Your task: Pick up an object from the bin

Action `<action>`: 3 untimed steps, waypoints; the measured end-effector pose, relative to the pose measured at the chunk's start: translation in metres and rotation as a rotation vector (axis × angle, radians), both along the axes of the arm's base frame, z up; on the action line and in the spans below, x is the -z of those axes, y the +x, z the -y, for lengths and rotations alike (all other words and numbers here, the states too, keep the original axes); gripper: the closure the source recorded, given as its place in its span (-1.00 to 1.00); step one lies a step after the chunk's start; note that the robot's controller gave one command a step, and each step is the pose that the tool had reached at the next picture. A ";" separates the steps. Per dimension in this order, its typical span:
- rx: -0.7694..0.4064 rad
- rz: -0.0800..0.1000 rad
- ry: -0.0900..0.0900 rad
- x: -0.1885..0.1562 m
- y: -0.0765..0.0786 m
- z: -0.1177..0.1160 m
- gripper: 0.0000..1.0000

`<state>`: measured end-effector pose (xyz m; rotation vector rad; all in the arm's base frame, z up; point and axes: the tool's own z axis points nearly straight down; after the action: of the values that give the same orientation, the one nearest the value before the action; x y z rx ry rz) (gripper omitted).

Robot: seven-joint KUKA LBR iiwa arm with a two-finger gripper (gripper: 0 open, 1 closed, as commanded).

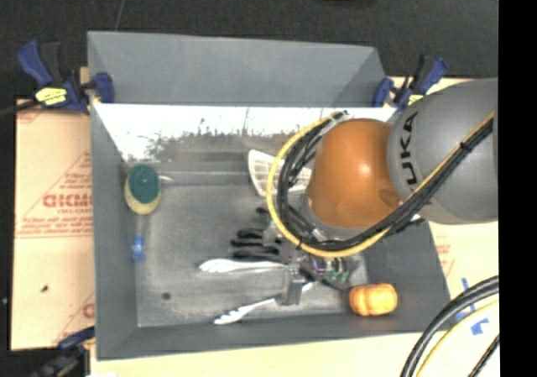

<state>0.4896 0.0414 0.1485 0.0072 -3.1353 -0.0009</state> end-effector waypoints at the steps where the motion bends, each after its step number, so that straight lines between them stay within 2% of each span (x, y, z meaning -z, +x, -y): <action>1: 0.003 0.009 0.000 -0.004 0.002 0.000 -1.00; 2: -0.002 0.013 0.000 0.077 0.062 0.062 -1.00; 3: 0.169 0.025 0.006 0.077 0.042 0.073 -1.00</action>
Offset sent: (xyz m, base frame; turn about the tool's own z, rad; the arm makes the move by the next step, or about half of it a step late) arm 0.0602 -0.0610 -0.0785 -0.0036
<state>0.5314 -0.0317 0.0712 -0.2587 -3.1495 -0.0104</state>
